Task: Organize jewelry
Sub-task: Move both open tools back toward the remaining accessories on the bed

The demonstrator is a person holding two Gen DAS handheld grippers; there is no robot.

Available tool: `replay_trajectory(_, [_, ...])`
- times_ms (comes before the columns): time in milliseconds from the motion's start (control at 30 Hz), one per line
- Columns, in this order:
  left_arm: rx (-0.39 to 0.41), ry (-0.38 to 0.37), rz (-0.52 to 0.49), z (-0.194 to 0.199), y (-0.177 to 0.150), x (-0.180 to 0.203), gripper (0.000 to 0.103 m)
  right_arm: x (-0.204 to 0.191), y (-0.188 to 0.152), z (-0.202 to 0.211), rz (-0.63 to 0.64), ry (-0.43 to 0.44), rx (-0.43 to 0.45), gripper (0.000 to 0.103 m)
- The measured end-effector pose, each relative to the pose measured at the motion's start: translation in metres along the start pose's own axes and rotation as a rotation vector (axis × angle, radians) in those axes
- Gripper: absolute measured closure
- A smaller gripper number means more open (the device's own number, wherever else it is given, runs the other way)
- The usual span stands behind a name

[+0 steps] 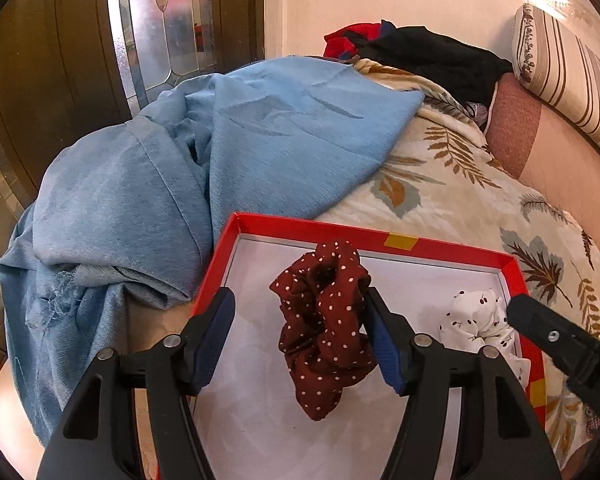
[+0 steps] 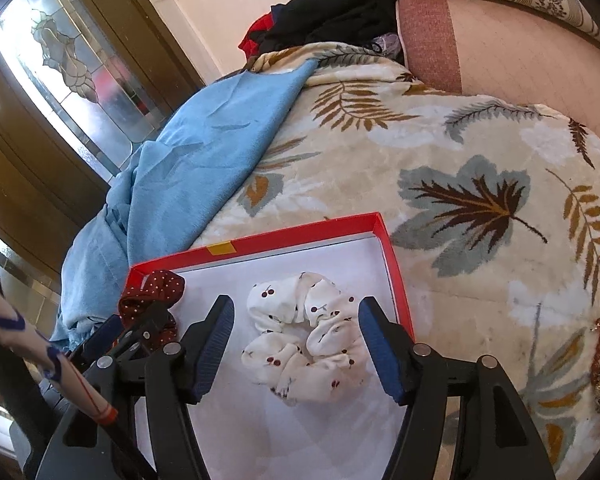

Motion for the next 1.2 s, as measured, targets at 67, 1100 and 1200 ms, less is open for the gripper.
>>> replay_trajectory(67, [0.006, -0.007, 0.001, 0.003, 0.001, 0.000, 0.038, -0.001, 0.001, 0.008, 0.000, 0.007, 0.013, 0.034])
replay_trajectory(1100, [0.169, -0.446, -0.245, 0.139, -0.111, 0.129, 0.029, 0.186, -0.196, 0.260, -0.265, -0.168, 0.253, 0.034])
replay_trajectory(1200, [0.123, -0.490, -0.391, 0.152, -0.162, 0.171, 0.029, 0.214, -0.218, 0.273, -0.327, -0.192, 0.263, 0.034])
Point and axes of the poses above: each gripper's, at about its wrist camera, not at the fingertips, and z roughly against the way its jaws point, x to its right, y to its top, the point moved 9 cm from there along -z, roughly the way its jaws point, and after that the axes turned 5 degrees about -x, right-handed, at the moved point
